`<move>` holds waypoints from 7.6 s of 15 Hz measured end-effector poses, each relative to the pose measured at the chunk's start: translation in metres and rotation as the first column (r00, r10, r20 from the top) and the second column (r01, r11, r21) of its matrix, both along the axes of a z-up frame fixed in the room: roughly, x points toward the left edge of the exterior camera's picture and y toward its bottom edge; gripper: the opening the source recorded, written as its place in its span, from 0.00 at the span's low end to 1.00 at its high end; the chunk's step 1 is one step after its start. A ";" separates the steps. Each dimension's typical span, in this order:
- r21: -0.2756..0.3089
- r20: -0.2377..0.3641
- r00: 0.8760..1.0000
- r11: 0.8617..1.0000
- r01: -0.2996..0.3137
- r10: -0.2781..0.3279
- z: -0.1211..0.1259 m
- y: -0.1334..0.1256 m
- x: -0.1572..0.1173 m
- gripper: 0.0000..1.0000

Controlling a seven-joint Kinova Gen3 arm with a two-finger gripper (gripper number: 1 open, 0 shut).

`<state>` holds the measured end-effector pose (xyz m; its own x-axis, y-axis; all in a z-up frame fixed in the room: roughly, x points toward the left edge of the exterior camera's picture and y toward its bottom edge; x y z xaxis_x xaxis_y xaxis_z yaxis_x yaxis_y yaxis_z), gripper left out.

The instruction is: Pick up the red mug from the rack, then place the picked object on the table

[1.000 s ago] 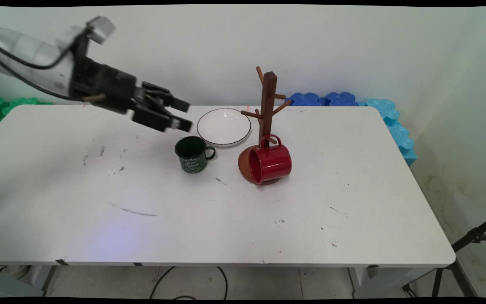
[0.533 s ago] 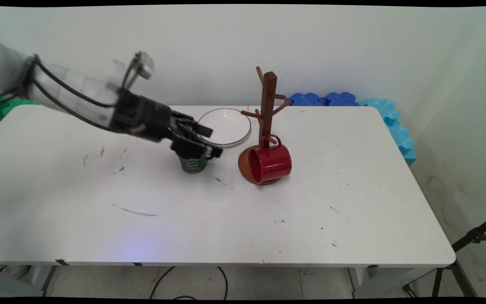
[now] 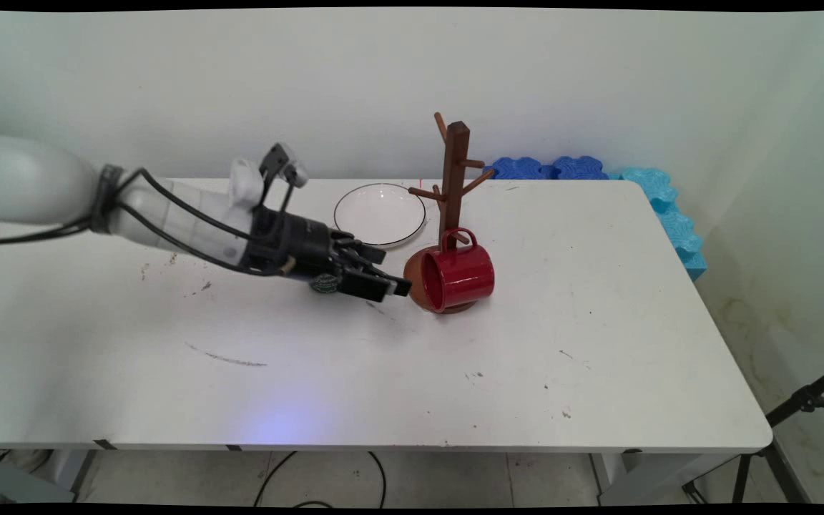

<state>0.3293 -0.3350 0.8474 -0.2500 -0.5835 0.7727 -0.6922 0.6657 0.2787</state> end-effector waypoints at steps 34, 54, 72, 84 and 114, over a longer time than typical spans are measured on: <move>-0.139 -0.167 0.983 0.985 -0.104 0.080 -0.116 -0.023 -0.080 1.00; -0.202 -0.173 0.984 0.977 -0.068 0.033 -0.119 -0.034 -0.090 0.00; -0.192 -0.201 0.979 0.981 0.000 -0.039 -0.077 0.019 -0.097 0.00; -0.090 -0.048 0.996 0.994 0.065 -0.070 -0.017 0.042 -0.049 0.00; 0.179 0.587 0.734 0.939 0.294 -0.342 0.159 0.012 0.033 0.00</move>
